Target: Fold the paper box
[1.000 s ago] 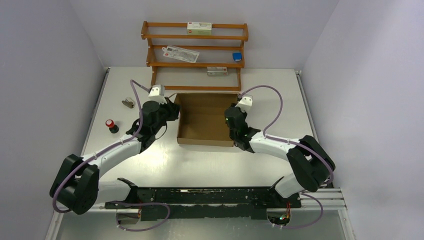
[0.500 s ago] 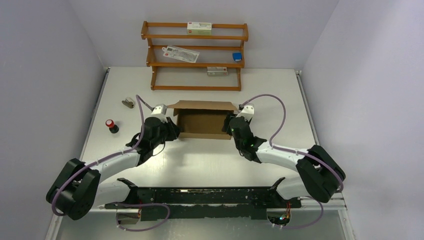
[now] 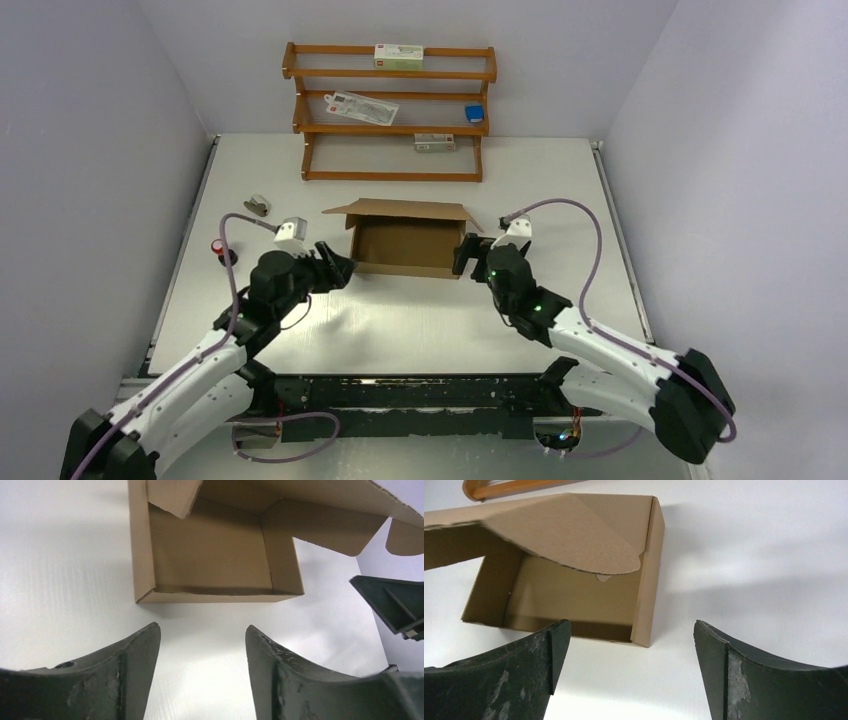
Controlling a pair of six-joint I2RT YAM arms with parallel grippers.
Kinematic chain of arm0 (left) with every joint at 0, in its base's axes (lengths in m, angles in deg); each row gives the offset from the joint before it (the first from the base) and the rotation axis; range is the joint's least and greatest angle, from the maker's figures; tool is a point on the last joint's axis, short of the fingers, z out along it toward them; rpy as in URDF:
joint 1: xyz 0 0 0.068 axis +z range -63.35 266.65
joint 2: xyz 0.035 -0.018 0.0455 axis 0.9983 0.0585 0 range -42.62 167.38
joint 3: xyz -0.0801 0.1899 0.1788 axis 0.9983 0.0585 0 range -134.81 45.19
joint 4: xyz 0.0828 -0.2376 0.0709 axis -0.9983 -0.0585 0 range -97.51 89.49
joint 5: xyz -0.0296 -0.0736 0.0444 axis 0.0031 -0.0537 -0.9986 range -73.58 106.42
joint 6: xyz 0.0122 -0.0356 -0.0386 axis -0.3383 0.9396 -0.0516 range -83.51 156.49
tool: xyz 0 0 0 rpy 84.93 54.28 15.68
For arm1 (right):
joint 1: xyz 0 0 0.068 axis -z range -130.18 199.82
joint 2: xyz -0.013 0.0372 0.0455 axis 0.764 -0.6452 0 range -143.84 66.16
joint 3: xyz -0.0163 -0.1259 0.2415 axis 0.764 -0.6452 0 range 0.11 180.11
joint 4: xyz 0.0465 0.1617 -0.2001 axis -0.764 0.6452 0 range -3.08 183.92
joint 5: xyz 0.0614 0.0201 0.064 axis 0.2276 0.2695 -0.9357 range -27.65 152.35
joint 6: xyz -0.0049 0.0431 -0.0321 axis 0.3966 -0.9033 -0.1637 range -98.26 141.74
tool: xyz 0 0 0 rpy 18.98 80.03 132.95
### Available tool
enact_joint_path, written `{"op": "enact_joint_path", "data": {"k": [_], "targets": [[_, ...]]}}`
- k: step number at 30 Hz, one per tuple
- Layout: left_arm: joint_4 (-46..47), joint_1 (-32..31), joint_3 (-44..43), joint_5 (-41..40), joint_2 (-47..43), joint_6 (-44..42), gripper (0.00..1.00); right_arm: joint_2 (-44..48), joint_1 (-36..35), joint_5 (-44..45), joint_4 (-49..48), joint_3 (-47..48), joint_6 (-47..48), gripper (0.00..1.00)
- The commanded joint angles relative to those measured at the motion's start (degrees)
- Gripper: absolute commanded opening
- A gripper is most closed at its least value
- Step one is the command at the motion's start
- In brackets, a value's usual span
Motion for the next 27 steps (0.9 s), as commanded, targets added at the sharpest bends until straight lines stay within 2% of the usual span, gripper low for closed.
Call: {"op": "enact_joint_path", "data": {"k": [1,5,8,11,16,20,27], "targets": [[-12.2,-0.2,-4.5,-4.5,-6.3,-1.1,0.73,6.9,-0.2,-1.3,12.4,3.9,3.1,1.0],[-20.5,-0.2,-15.0,-9.1,-5.8,-5.2,0.9,10.0,0.0,0.3,18.7,9.7,6.5,1.0],[-22.3,-0.1,-21.8,-14.2,-3.0,-8.2,0.9,8.8,1.1,0.2,20.9,14.9,9.1,1.0],[-19.7,0.3,-26.8,-16.5,0.5,-10.9,0.89,3.7,4.2,-2.5,23.7,22.0,11.2,1.0],[-21.1,1.7,-38.0,-17.4,11.8,-14.5,0.87,-6.1,11.8,-12.6,25.9,33.4,12.8,1.0],[-19.6,5.9,-42.3,-10.8,18.7,-14.9,0.85,-12.5,16.6,-19.2,25.7,38.3,11.9,1.0],[-16.2,10.2,-43.6,1.2,28.8,-14.6,0.81,-21.2,18.8,-22.7,23.7,40.4,11.2,1.0]]}}
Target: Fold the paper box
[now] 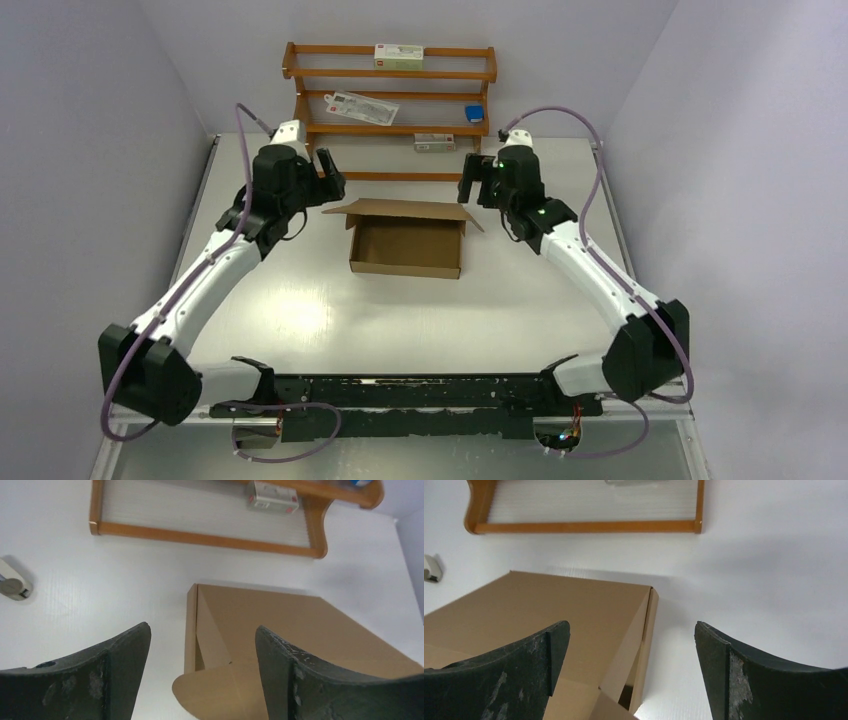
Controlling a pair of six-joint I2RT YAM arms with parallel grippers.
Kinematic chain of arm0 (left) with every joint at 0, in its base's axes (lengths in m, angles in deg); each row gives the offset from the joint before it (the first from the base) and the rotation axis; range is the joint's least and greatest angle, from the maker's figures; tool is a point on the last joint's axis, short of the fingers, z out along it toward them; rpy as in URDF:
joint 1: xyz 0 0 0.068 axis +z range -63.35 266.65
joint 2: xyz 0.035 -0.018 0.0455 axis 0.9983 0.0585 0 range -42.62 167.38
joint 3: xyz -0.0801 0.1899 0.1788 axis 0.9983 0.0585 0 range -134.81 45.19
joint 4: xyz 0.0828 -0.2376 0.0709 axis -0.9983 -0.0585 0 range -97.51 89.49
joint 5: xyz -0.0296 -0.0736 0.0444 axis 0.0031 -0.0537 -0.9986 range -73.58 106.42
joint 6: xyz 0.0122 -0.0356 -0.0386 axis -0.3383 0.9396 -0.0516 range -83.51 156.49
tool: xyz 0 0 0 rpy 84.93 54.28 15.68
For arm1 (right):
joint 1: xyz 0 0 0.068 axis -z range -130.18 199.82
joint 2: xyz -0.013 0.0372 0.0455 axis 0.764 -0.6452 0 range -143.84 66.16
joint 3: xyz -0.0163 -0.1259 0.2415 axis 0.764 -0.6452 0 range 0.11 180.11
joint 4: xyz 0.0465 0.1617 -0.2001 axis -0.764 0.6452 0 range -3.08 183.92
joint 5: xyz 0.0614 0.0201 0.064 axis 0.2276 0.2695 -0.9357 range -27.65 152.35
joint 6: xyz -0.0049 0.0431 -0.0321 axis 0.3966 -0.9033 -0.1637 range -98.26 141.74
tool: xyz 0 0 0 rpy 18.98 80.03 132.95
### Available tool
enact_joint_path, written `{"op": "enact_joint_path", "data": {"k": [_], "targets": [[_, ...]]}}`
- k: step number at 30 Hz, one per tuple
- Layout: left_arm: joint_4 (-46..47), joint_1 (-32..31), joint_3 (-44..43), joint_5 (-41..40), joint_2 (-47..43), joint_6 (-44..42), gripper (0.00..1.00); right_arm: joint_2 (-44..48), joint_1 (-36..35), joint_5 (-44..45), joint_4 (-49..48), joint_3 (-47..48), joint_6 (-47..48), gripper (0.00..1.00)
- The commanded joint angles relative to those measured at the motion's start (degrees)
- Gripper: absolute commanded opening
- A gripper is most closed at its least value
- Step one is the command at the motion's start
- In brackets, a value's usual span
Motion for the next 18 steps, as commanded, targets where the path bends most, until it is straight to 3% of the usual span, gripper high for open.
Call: {"op": "enact_joint_path", "data": {"k": [1,7,18], "targets": [[2.7,1.3,-1.5,9.7,4.2,-1.3,0.8,-3.6,0.9,-5.1,0.2,0.7,-0.1,1.0],[4.0,1.4,1.4,14.8,8.1,-0.6,0.77,-5.2,1.0,-9.1,-1.3,-3.1,-0.2,1.0],[5.1,1.3,10.3,18.9,6.1,1.4,0.64,-2.1,0.9,-11.6,-6.7,-14.9,-2.1,0.99]]}}
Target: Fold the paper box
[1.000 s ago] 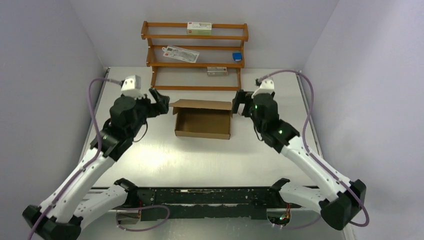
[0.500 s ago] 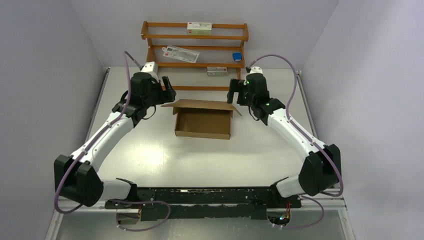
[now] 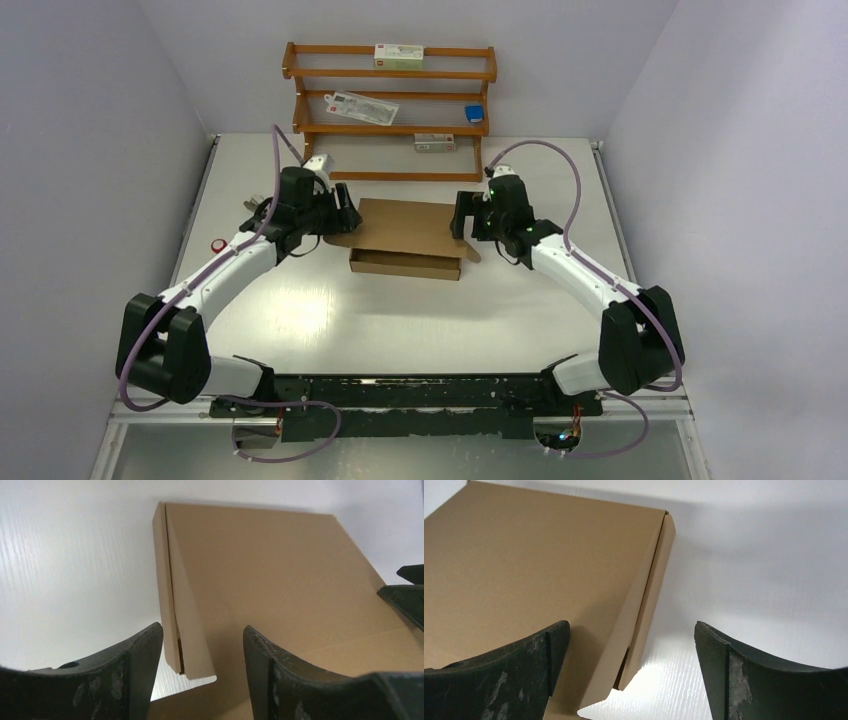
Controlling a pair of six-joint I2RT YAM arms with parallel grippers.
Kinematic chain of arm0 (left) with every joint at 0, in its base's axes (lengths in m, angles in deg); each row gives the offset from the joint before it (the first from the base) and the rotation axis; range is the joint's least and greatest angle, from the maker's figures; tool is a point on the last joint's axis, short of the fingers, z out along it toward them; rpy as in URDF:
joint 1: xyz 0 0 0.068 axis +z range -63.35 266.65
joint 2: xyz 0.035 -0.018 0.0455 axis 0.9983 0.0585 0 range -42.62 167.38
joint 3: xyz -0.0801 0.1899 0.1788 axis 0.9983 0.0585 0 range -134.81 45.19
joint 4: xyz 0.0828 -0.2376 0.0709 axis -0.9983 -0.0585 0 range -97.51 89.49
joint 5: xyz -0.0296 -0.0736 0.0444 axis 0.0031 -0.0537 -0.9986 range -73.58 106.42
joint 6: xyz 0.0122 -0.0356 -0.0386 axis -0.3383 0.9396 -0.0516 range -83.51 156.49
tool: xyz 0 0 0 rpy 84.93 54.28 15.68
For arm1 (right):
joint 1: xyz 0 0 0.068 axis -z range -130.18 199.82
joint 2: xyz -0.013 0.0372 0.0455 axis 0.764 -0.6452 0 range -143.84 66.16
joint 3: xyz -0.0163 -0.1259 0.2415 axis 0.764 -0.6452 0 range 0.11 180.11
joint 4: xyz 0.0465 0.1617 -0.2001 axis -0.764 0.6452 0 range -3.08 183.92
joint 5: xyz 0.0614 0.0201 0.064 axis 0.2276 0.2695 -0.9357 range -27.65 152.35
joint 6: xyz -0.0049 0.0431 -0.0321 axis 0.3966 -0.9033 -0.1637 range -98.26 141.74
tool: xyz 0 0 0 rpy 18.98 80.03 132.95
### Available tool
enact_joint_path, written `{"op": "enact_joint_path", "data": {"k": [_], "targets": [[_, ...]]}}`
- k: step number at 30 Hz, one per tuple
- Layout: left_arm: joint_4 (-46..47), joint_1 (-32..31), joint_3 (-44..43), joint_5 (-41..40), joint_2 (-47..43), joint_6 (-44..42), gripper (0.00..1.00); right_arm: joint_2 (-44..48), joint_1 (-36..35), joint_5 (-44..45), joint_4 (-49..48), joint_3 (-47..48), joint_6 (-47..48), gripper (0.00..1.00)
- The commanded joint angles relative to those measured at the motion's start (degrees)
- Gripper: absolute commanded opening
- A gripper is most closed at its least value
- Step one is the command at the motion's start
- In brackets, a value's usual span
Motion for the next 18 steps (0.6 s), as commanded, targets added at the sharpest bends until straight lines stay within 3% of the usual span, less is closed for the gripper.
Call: {"op": "enact_joint_path", "data": {"k": [1,18], "targets": [[2.5,0.2,3.8,3.7,-2.2,1.6,0.64,2.4,0.3,-2.6,-5.2,-5.6,-1.9,0.99],[9.0,0.1,14.3,2.3,-2.0,5.0,0.57,0.8,0.4,-5.1,-14.1,-15.1,-4.9,0.94]]}}
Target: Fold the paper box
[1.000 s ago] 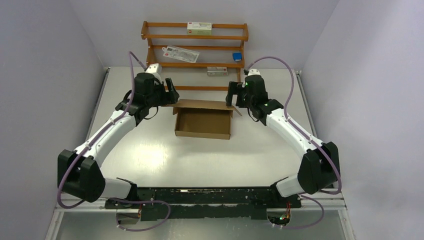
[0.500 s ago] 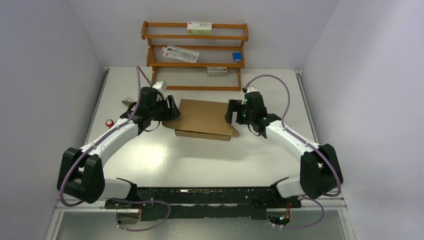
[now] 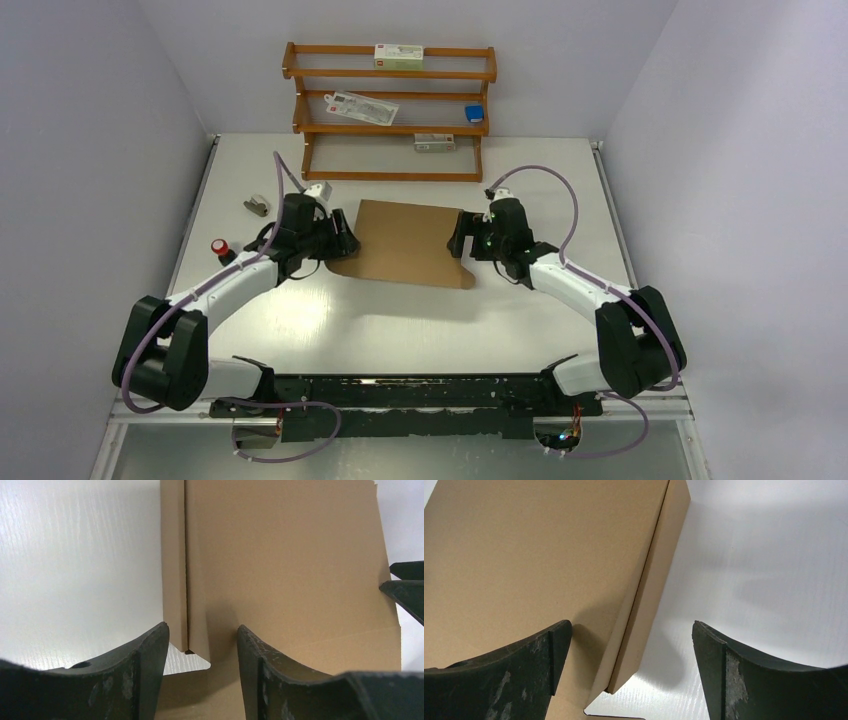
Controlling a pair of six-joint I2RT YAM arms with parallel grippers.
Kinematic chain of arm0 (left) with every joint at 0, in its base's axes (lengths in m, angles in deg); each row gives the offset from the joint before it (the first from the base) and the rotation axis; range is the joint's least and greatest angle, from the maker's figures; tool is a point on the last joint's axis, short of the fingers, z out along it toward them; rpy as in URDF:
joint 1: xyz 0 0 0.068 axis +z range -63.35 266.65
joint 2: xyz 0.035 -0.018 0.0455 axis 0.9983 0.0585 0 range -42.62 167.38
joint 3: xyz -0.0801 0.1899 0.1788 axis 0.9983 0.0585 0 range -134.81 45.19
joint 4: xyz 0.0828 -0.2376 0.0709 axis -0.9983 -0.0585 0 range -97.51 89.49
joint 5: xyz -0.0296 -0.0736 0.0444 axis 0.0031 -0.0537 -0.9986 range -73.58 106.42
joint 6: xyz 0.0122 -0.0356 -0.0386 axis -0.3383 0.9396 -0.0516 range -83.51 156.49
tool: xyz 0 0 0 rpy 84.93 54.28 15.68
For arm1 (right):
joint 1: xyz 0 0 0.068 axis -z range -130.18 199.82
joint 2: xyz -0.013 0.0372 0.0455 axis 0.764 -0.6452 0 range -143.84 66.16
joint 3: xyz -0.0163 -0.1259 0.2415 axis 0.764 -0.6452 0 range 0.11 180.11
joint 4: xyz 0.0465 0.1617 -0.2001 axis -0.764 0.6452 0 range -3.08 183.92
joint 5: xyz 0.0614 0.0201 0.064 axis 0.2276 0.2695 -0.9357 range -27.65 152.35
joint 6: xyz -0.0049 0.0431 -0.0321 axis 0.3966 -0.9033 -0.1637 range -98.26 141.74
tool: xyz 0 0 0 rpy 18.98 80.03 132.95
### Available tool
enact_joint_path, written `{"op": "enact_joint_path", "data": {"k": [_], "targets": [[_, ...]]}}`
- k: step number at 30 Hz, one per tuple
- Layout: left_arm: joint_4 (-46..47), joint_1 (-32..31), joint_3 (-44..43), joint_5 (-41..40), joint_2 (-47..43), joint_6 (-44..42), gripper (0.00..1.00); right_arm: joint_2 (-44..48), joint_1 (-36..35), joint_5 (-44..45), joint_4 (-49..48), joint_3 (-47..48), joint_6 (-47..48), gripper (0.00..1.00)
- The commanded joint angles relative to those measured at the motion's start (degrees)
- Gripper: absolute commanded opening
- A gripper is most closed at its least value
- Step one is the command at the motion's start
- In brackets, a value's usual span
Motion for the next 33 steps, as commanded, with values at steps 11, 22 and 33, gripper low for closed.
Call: {"op": "enact_joint_path", "data": {"k": [11,22,33], "targets": [[6.6,-1.0,8.8,-1.9,0.1,2.5,0.53,-2.9,0.3,-2.0,-9.1,-10.0,-3.8,0.86],[10.8,-1.8,15.4,-1.6,-6.6,6.6,0.54,1.5,0.3,-3.3,-12.4,-11.4,-4.5,0.83],[14.4,-1.6,18.2,-2.7,-19.1,9.5,0.64,10.7,0.6,-7.0,-17.1,-15.6,-7.0,0.81]]}}
